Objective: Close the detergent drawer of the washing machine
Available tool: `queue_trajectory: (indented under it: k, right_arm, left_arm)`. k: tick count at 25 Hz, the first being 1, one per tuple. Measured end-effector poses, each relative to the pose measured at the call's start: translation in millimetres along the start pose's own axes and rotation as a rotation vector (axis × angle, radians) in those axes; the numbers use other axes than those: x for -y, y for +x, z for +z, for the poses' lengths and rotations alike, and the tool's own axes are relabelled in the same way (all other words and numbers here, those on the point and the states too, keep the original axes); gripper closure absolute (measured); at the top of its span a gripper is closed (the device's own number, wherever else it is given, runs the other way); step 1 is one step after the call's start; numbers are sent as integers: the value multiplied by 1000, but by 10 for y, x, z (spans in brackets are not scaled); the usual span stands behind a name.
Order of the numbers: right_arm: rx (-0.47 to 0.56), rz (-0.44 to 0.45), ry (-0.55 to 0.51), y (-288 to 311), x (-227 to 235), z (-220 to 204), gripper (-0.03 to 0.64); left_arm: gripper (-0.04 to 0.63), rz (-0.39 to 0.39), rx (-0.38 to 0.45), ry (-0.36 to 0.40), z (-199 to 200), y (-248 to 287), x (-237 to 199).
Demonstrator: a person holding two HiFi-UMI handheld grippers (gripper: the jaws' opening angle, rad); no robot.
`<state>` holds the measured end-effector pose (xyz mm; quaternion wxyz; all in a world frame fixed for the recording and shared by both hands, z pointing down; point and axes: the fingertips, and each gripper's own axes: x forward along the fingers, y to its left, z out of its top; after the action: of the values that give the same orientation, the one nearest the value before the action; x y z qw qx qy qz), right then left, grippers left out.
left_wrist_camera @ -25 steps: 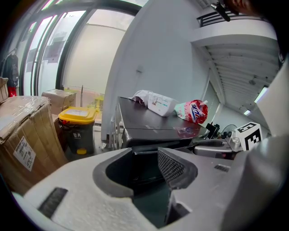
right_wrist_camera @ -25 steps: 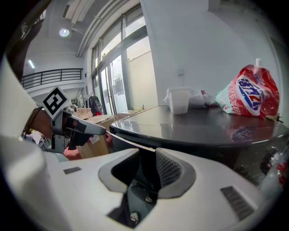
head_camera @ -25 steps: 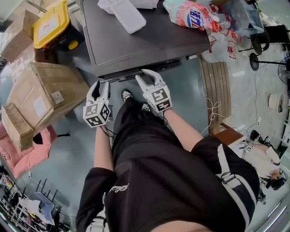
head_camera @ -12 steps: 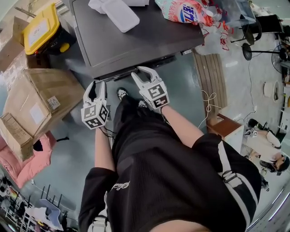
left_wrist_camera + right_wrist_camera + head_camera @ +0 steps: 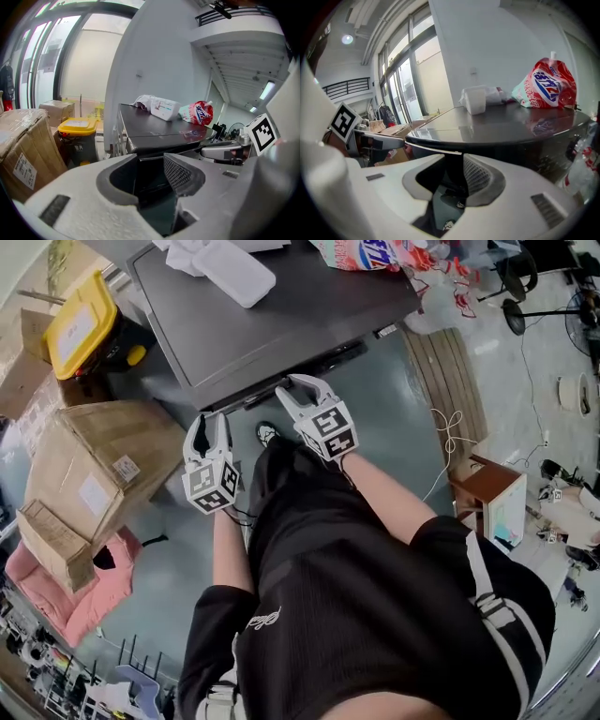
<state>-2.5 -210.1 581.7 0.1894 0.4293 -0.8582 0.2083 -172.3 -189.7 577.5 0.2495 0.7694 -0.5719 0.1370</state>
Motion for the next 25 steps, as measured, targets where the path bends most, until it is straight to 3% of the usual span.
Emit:
queue_trajectory:
  k: [7,12,16,25]
  right_arm:
    - [70,-39,32,0,29,-5,503]
    - [102,-79,76,-4,-6,-40,500]
    - [104,-82,53,17,40,24,500]
    - [105,-107,58,-9,28,4,503]
  left_arm:
    - [413,69,20,40,33,1,12]
    - [414,75,17,56,12,-32,-9]
    - [414,87,31,53,57,12,6]
    - [392,144,42,-30,6,-42,-43]
